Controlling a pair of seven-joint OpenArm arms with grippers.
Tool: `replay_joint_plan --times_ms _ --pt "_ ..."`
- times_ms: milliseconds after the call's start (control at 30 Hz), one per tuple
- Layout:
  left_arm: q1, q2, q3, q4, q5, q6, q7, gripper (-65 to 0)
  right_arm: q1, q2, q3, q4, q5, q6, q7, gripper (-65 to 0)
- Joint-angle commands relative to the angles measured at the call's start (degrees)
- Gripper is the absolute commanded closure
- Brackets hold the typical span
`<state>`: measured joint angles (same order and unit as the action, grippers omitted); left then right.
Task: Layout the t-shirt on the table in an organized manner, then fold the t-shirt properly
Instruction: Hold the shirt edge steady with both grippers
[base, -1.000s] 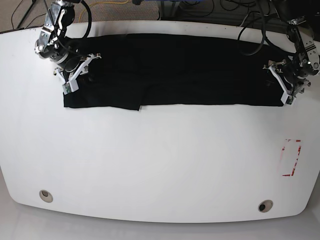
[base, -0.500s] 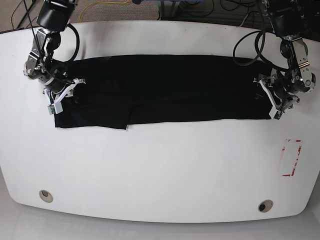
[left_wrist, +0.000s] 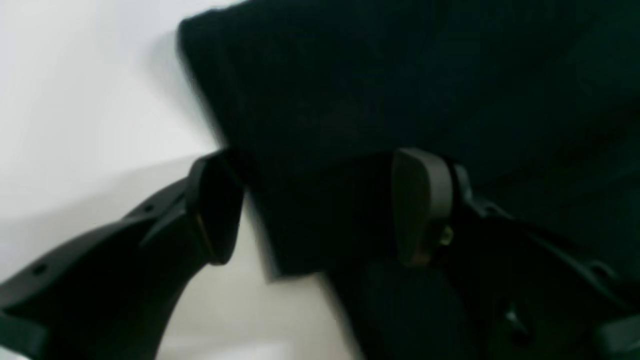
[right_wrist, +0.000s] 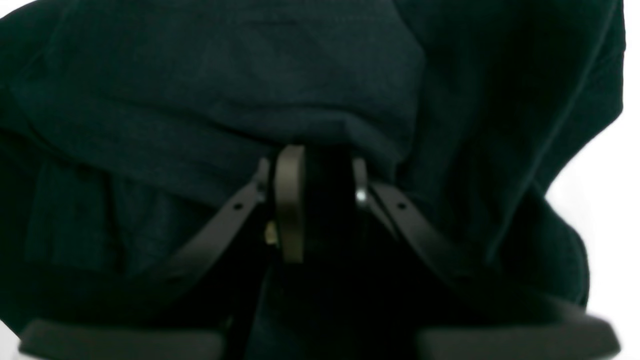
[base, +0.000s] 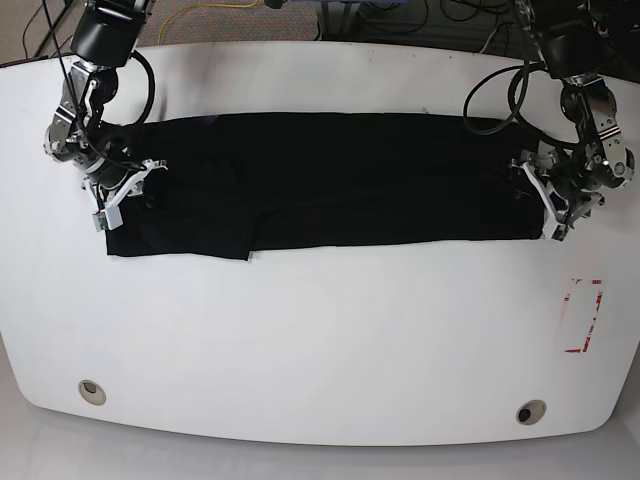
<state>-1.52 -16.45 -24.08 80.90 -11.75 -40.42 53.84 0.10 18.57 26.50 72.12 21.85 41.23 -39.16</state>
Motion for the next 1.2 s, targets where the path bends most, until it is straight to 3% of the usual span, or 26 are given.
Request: replay_joint_plan --times_ms 0,233,433,800,1167 --pt "-0.9 -1.1 -2.1 3.0 -1.8 0.4 2.4 -42.9 0.0 0.9 -1.6 0.4 -2.2 -1.2 -1.6 -12.4" --pt "-1.3 -1.1 -7.4 3.2 -11.6 0.4 6.4 -43.1 -0.4 0.8 -4.6 1.5 -2.2 -1.2 -1.5 -11.9" --pt "-1.1 -1.1 -8.5 1.3 -16.8 0.4 6.7 -50.8 -1.0 -0.2 -4.7 2.0 -2.2 -1.2 -1.5 -11.9" --pt "-0.9 -1.1 -8.7 -6.2 -17.4 0.4 6.7 -51.2 -1.2 -0.6 -4.7 2.0 -2.2 -1.2 -1.5 -11.9" --pt "1.9 -1.0 -8.1 -7.0 -17.5 0.4 6.7 -50.7 -1.2 -0.7 -4.7 2.0 -2.2 -1.2 -1.5 -11.9"
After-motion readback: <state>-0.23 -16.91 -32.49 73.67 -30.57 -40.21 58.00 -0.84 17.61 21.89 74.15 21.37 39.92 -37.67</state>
